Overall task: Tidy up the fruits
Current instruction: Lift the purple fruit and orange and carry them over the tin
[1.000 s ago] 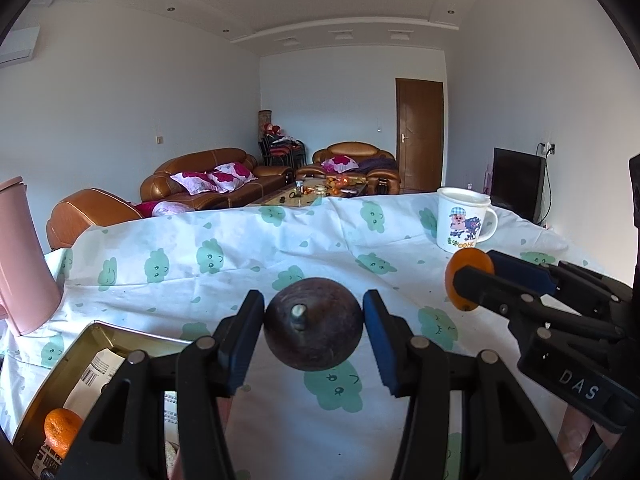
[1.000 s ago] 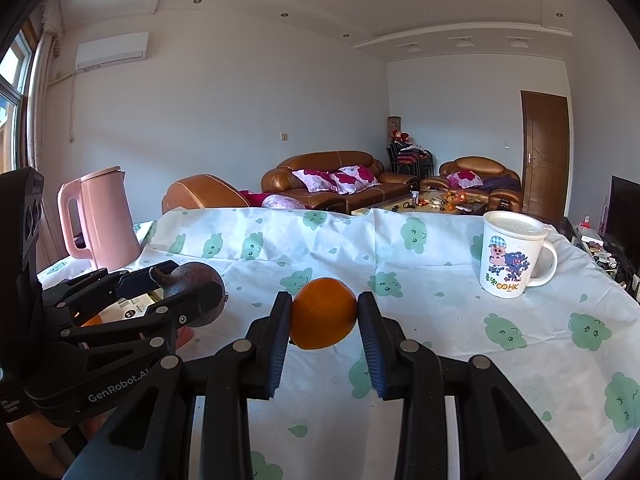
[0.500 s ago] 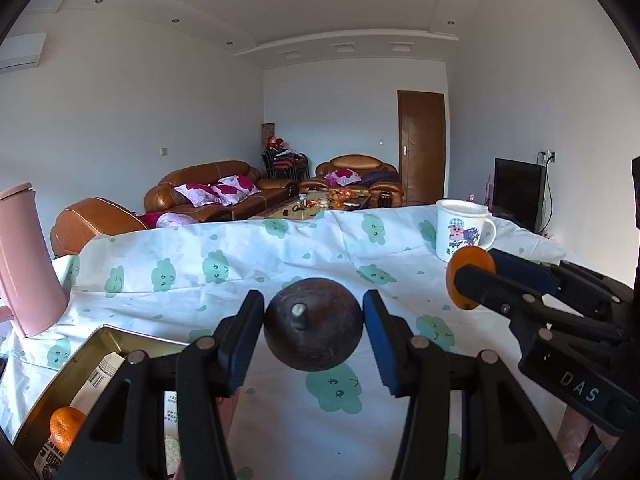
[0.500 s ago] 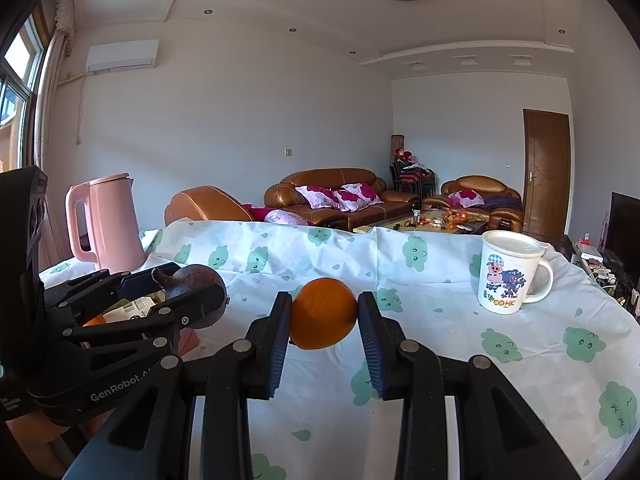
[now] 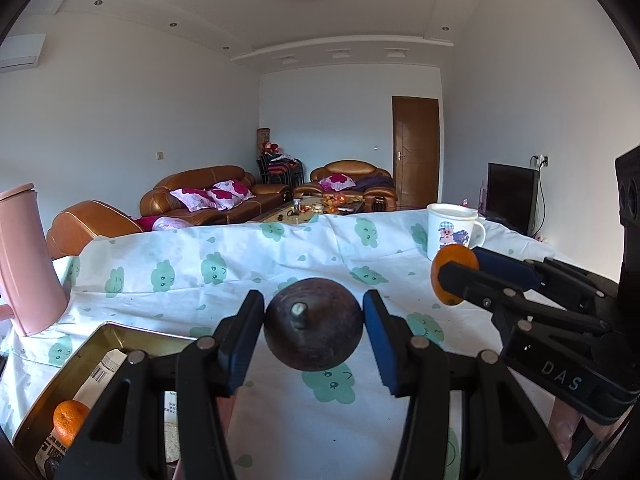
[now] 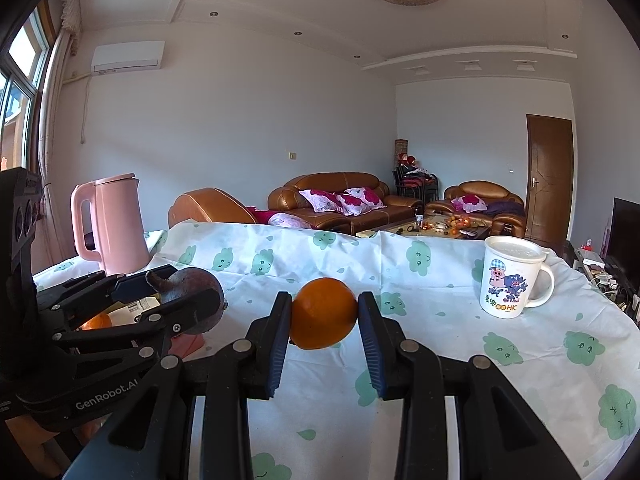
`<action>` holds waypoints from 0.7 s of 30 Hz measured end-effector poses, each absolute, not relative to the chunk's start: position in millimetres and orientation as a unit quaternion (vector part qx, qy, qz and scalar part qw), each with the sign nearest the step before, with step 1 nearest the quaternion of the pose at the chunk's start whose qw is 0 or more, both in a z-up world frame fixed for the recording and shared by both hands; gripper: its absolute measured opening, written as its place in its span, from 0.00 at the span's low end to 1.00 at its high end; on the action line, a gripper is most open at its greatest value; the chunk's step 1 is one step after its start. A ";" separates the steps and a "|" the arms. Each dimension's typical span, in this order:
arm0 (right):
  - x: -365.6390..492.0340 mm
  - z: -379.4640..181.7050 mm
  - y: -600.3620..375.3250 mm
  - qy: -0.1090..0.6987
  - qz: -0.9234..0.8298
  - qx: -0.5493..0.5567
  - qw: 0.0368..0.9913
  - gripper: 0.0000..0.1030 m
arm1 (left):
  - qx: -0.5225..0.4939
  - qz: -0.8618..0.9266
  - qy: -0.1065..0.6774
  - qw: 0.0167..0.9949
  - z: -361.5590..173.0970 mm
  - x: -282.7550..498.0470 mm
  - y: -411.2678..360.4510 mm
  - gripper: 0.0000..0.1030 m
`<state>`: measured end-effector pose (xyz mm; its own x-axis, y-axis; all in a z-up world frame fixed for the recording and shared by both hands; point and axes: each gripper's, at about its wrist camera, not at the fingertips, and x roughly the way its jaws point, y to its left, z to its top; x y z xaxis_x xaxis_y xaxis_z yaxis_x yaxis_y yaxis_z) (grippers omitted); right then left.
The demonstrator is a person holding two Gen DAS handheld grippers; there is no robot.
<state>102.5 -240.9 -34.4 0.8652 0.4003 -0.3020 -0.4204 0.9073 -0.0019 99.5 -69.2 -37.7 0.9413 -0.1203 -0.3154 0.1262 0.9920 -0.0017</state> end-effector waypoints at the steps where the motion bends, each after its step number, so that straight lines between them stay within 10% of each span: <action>1: 102.0 -34.5 -239.6 0.150 0.215 -0.033 0.964 0.35 | 0.008 -0.063 0.160 0.985 -37.7 98.3 -68.2 0.51; 21: 93.3 -33.9 -174.1 0.169 0.282 -0.041 0.943 0.35 | -0.038 -0.047 0.171 0.983 -35.6 61.4 -13.9 0.51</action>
<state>93.3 -174.1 -33.9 0.7837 0.5188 -0.3415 -0.5467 0.8371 0.0169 61.4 -13.9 -35.6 0.9369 -0.1058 -0.3332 0.0798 0.9927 -0.0907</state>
